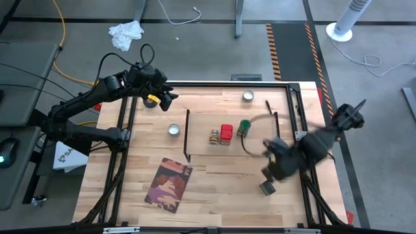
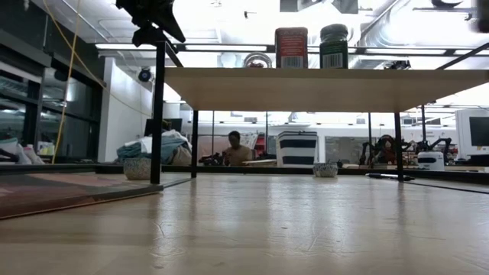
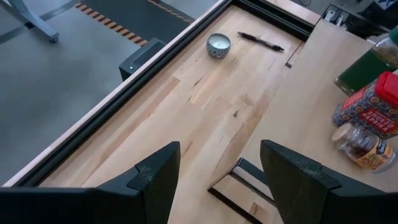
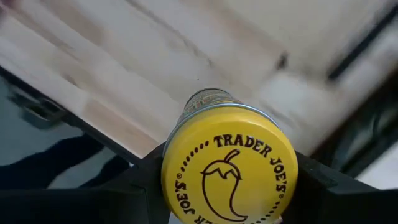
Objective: Shelf spices
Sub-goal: Remove the yellow seasoning bottle from the shelf
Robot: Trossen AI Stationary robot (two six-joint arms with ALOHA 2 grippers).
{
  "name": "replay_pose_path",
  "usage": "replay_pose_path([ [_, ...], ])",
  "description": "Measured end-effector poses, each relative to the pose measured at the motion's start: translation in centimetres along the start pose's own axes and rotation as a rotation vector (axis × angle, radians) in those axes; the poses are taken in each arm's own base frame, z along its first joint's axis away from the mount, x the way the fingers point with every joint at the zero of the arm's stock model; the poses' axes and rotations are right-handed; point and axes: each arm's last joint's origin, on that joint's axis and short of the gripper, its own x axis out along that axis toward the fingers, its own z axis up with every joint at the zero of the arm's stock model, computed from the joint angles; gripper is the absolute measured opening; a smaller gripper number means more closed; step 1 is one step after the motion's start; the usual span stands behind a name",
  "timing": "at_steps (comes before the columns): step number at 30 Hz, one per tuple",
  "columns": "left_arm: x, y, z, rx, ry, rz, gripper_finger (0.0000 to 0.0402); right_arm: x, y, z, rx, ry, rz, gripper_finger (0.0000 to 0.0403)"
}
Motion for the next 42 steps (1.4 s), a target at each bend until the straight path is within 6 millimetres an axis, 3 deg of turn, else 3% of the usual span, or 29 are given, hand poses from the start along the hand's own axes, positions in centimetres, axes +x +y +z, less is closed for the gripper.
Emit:
replay_pose_path([
  [5, 0.0, 0.0, 0.0, 0.0, -0.004, 0.001, 0.0221, 3.3, -1.1, -5.2, 0.102, 0.048, -0.155, 0.0206],
  [10, 0.0, 0.0, 0.0, 0.0, -0.005, 0.008, 0.0221, 7.1, -2.8, -7.9, 0.249, 0.012, -0.253, 0.0207],
  [16, 0.0, 0.0, 0.0, -0.019, -0.004, 0.009, 0.0221, 11.8, -3.5, -8.1, 0.336, -0.004, -0.245, 0.0219],
  [21, 0.0, 0.0, 0.0, -0.025, -0.004, 0.009, 0.0221, 14.4, -3.8, -7.2, 0.351, -0.033, -0.199, 0.0223],
  [42, 0.0, 0.0, 0.0, -0.027, -0.004, 0.009, 0.0221, 13.5, -2.8, -5.7, 0.247, 0.081, -0.218, 0.0255],
])
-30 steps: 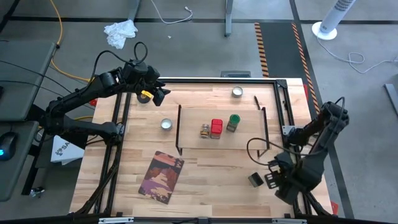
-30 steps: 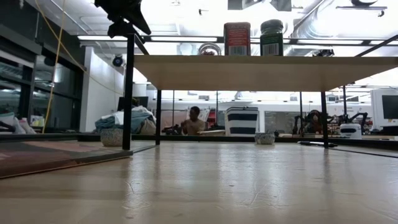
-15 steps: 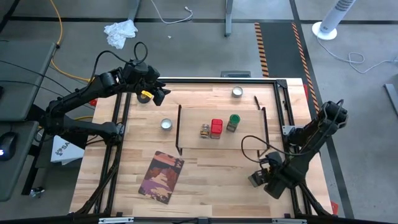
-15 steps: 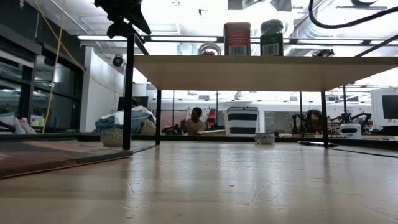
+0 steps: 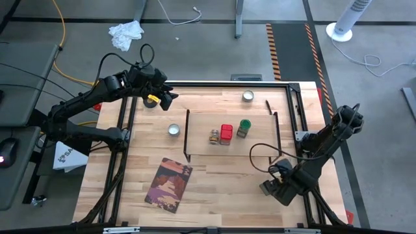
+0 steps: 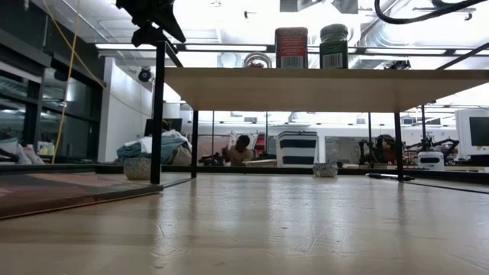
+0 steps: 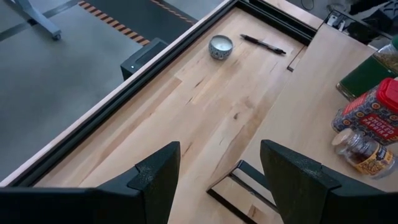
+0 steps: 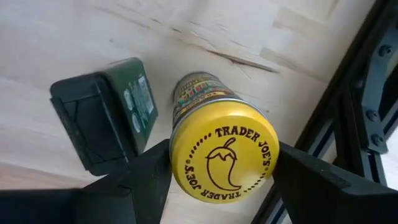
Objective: Shelf spices
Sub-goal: Remove the yellow seasoning bottle from the shelf, then remove the green seasoning bottle from the shelf
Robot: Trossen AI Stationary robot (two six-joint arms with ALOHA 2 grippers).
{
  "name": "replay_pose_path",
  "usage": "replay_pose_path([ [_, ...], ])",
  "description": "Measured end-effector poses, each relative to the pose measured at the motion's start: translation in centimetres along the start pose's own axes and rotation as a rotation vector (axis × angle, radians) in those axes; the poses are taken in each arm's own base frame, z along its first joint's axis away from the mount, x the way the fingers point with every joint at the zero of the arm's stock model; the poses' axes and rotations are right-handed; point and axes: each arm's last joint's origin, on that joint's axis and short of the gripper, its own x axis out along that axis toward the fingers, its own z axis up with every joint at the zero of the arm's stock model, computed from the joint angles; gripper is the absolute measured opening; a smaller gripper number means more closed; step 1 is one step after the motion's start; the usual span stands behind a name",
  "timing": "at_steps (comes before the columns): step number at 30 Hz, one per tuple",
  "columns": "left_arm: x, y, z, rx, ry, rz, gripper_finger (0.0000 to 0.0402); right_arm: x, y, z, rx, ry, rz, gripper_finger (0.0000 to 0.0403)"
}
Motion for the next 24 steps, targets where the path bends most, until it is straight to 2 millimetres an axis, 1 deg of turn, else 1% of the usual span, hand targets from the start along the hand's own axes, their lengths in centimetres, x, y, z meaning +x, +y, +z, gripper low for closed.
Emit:
replay_pose_path([
  [2, 0.0, 0.0, 0.0, 0.0, 0.0, 0.0, 0.0221, -0.3, -0.1, 0.0, -0.009, 0.023, 0.0, 0.0255],
  [7, 0.0, 0.0, 0.0, 0.0, 0.0, 0.0, 0.0221, -2.1, -0.5, 0.1, -0.04, 0.023, 0.047, 0.0255],
  [12, 0.0, 0.0, 0.0, 0.002, 0.0, 0.0, 0.0221, -2.6, -0.9, 0.3, -0.098, 0.067, 0.031, 0.0255],
  [16, 0.0, 0.0, 0.0, 0.002, 0.0, 0.0, 0.0221, -3.7, -1.4, 0.7, -0.102, 0.077, 0.091, 0.0255],
  [18, 0.0, 0.0, 0.0, 0.002, 0.0, 0.0, 0.0221, -5.2, -1.5, 1.2, -0.089, 0.055, 0.16, 0.0255],
  [20, 0.0, 0.0, 0.0, 0.002, -0.002, 0.01, 0.0221, -7.5, -1.8, 2.2, -0.048, -0.035, 0.263, 0.0255],
  [24, 0.0, 0.0, 0.0, 0.005, -0.01, 0.051, 0.0221, -11.8, -2.2, 5.6, 0.105, -0.395, 0.45, 0.0255],
])
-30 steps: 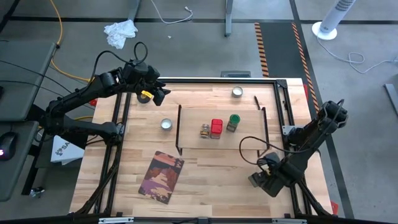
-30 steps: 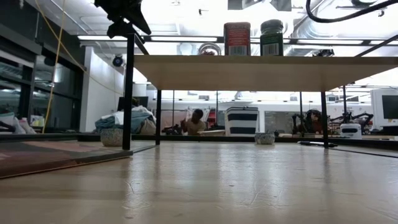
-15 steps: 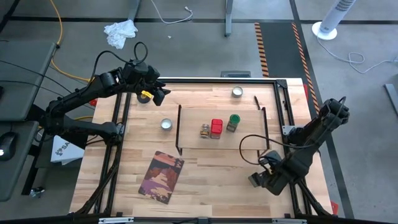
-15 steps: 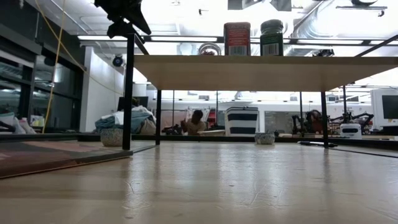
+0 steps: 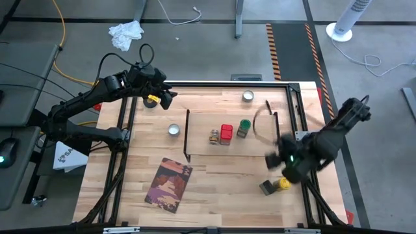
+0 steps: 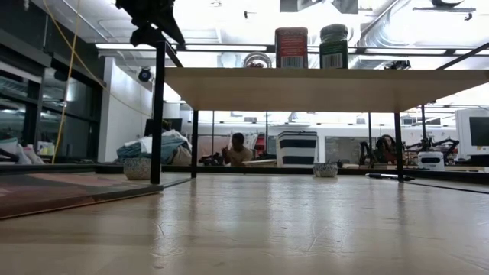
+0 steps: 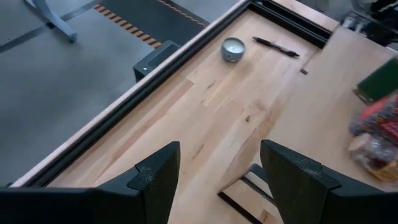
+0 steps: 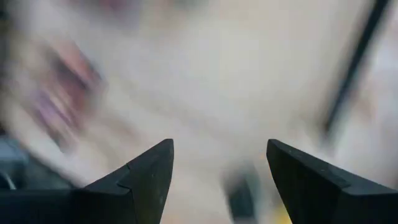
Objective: Shelf spices
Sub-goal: Remove the green seasoning bottle from the shelf
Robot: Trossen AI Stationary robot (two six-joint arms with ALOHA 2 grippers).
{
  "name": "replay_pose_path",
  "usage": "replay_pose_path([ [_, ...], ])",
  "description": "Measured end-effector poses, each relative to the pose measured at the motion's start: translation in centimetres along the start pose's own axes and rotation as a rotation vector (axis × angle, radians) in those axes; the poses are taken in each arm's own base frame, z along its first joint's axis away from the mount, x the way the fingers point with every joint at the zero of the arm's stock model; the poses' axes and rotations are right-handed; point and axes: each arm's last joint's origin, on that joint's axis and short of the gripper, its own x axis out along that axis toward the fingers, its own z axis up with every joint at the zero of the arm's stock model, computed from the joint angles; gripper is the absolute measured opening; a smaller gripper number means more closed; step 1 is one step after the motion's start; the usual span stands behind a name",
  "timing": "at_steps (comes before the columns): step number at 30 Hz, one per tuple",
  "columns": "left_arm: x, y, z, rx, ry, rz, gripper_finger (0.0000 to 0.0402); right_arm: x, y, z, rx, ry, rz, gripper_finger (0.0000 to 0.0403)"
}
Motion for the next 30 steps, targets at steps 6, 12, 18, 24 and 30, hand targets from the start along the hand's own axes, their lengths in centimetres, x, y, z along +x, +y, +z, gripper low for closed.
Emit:
replay_pose_path([
  [6, 0.0, 0.0, 0.0, 0.001, 0.001, -0.004, 0.0221, -0.4, 3.4, 6.8, -0.131, -0.228, 0.081, 0.0255],
  [12, 0.0, -0.1, 0.0, 0.001, 0.003, -0.009, 0.0221, 1.0, 5.9, 12.3, -0.37, -0.206, 0.069, 0.0255],
  [18, 0.0, -0.3, -0.1, 0.008, 0.009, -0.018, 0.0221, 2.4, 6.6, 14.2, -0.533, -0.053, 0.003, 0.0255],
  [24, 0.0, -0.6, -0.4, 0.018, 0.032, -0.028, 0.0221, 3.7, 7.4, 14.2, -0.66, 0.018, -0.029, 0.0255],
  [30, -0.1, -0.9, -0.7, 0.029, 0.06, -0.035, 0.0221, 4.3, 6.9, 14.0, -0.672, 0.052, -0.075, 0.0255],
])
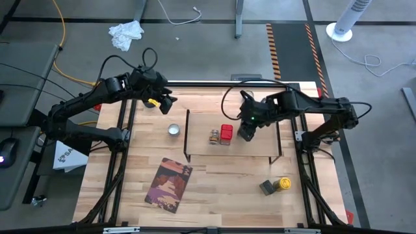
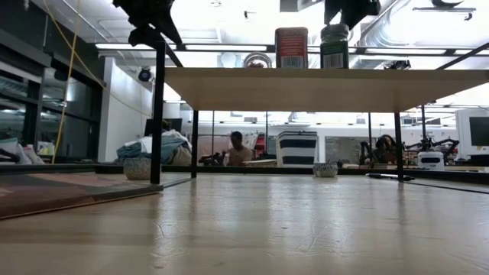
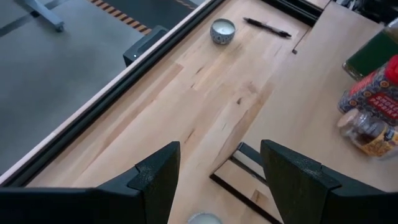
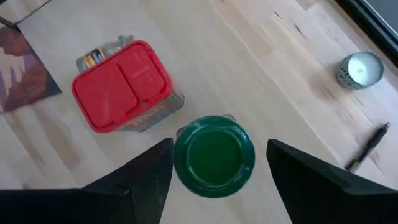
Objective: Shelf spices
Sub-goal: Remove the green seasoning bottle from the shelf
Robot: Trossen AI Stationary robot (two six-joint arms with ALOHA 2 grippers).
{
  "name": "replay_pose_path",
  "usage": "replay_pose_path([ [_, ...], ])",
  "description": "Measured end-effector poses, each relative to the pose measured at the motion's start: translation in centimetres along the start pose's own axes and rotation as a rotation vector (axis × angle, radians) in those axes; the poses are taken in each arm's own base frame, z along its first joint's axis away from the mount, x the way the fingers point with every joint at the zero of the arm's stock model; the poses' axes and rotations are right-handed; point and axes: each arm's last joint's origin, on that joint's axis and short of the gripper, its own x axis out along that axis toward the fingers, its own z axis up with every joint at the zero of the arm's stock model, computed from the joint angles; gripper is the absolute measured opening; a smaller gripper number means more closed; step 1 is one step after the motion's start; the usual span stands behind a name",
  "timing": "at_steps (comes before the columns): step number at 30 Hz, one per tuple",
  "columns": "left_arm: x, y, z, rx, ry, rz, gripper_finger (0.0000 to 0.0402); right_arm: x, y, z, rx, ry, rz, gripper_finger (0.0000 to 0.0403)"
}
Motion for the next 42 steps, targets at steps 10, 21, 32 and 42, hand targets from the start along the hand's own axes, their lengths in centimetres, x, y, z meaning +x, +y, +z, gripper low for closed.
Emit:
replay_pose_path([
  [10, 0.0, -0.3, -0.1, 0.001, 0.002, -0.01, 0.0221, 1.7, 0.0, -0.8, -0.05, 0.076, -0.019, 0.0255],
  [21, 0.0, -0.3, -0.1, 0.0, 0.001, -0.009, 0.0221, 3.4, 0.2, -0.9, -0.033, 0.066, -0.005, 0.0255],
  [32, 0.0, -0.3, -0.1, 0.009, 0.001, -0.01, 0.0221, 3.5, 0.6, -0.1, -0.308, -0.003, 0.044, 0.0255],
  [42, 0.0, -0.3, -0.1, 0.011, 0.003, -0.015, 0.0221, 3.9, 0.2, 0.8, -0.458, -0.039, 0.061, 0.0255],
])
